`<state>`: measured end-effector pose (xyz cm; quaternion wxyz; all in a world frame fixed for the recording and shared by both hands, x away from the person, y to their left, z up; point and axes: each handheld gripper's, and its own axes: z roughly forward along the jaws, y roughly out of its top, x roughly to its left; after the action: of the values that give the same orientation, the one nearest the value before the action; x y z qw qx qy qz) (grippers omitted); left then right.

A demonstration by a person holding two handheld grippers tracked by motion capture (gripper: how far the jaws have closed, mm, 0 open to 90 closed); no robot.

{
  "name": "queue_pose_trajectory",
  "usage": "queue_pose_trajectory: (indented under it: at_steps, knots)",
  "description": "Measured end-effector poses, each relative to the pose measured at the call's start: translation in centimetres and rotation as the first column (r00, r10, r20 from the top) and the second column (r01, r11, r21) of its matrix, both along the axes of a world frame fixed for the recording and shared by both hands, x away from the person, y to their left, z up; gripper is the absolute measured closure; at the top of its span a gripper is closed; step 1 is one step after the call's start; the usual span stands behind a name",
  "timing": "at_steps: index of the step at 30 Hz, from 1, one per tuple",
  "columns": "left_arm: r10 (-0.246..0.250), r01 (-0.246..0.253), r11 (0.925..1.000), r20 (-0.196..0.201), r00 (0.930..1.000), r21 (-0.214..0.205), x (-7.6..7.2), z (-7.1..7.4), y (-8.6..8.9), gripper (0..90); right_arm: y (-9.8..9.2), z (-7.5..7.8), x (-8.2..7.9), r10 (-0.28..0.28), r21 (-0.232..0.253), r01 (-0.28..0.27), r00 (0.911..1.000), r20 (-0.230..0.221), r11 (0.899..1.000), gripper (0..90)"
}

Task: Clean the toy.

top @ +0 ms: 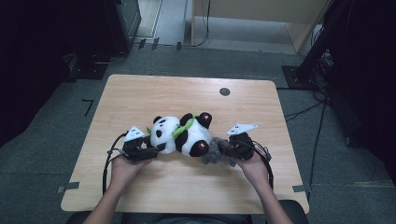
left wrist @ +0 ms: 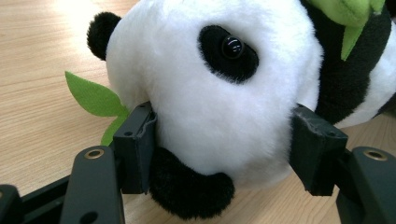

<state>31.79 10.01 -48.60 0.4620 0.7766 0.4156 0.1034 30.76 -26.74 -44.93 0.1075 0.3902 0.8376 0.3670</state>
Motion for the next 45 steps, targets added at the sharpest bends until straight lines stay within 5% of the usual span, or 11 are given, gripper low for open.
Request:
queue_pose_trajectory:
  at_steps: [17, 23, 30, 45]
  knots:
    - [-0.006, 0.006, 1.0, 0.01, 0.9999, -0.003, 0.0, -0.2, 0.1, 32.9, -1.8, -1.0, 5.5, -0.107, 0.027, 0.108, 0.9941, -0.018, 0.994, 74.6]
    - [-0.006, 0.006, 1.0, 0.012, 0.9999, 0.0, 0.0, -0.1, 0.1, 32.8, -3.3, -0.7, 6.3, -0.16, 0.068, 0.158, 0.9869, 0.023, 0.985, 74.7]
    - [-0.009, 0.009, 1.0, 0.02, 0.9998, -0.002, 0.1, -0.2, 0.2, 32.0, -5.8, -0.5, 6.8, -0.245, 0.117, 0.238, 0.9685, 0.046, 0.964, 74.9]
    - [-0.012, 0.011, 0.9999, 0.038, 0.9992, 0.003, 0.1, -0.3, 0.2, 31.0, -9.0, -1.5, 8.6, -0.353, 0.104, 0.346, 0.9344, 0.051, 0.932, 74.3]
